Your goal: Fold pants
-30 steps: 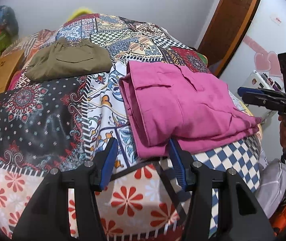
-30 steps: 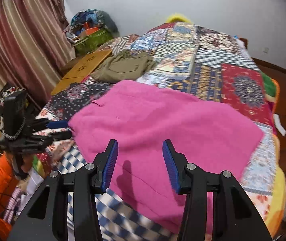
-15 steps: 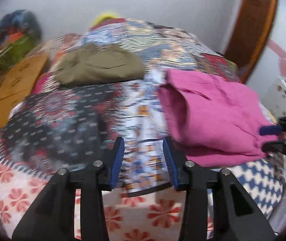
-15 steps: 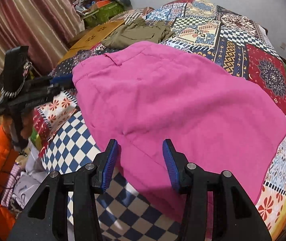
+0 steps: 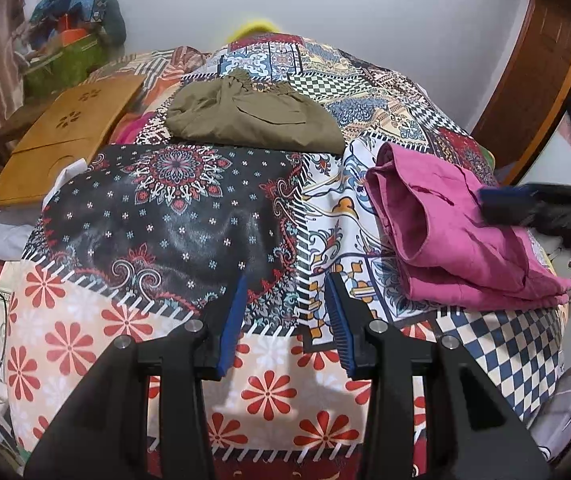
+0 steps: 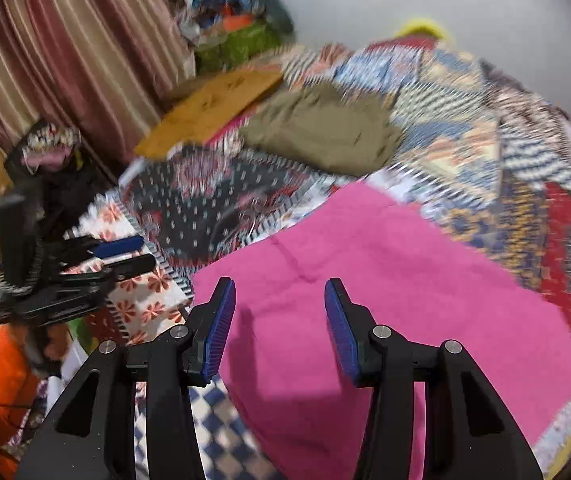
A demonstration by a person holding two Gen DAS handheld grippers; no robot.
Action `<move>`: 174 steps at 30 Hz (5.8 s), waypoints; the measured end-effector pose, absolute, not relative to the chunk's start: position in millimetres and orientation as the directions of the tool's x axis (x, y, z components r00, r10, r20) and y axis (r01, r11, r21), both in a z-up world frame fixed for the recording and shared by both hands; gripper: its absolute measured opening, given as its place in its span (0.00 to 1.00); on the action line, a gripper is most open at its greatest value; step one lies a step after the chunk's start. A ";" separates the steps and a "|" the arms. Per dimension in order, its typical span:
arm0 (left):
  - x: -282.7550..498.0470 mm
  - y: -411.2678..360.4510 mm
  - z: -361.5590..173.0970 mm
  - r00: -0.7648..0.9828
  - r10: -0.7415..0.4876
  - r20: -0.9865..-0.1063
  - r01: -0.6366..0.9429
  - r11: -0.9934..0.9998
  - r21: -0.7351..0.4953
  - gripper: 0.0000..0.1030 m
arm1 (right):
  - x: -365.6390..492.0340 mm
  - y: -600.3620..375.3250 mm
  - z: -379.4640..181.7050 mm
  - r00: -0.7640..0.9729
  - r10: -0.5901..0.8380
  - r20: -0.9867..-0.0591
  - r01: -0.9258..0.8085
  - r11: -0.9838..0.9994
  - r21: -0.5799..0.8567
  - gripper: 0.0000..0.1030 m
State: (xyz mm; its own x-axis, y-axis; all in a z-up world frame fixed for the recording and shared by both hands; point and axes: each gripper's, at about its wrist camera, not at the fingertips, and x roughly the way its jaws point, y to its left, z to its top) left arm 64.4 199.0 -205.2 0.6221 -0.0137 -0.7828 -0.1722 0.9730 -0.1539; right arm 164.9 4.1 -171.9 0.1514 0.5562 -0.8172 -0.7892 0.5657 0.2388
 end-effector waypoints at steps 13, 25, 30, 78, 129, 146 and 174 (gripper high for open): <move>83.0 163.7 -181.4 0.654 -0.021 -0.757 -0.123 0.983 -0.133 0.70 | 131.9 -84.4 -152.8 0.206 0.610 -0.766 -0.749 0.601 0.278 0.45; 126.5 109.7 -222.9 0.548 -0.008 -0.836 -0.066 0.996 -0.053 0.67 | 138.4 -208.2 -209.6 0.204 0.542 -0.816 -0.540 0.757 0.368 0.46; 111.1 107.8 -221.2 0.519 -0.058 -0.853 -0.070 0.992 -0.110 0.67 | 135.7 -209.6 -211.5 0.228 0.486 -0.844 -0.585 0.761 0.280 0.49; 248.3 100.6 -196.2 0.504 -0.195 -0.841 0.104 0.981 -0.165 0.39 | 271.2 -232.3 -173.5 0.344 0.464 -0.816 -0.578 0.790 0.206 0.50; 230.9 103.8 -216.8 0.519 -0.125 -0.846 0.011 0.990 -0.139 0.22 | 290.7 -204.2 -186.5 0.486 0.389 -0.783 -0.550 0.832 0.071 0.06; 152.3 71.1 -214.0 0.536 -0.025 -0.844 0.025 1.000 -0.014 0.49 | 203.7 -222.9 -219.4 0.302 0.413 -0.859 -0.544 0.815 0.201 0.35; 69.6 67.3 -195.6 0.490 -0.251 -0.835 -0.128 0.927 -0.354 0.76 | 140.0 -196.4 -153.3 0.427 0.576 -0.697 -0.592 0.761 0.266 0.43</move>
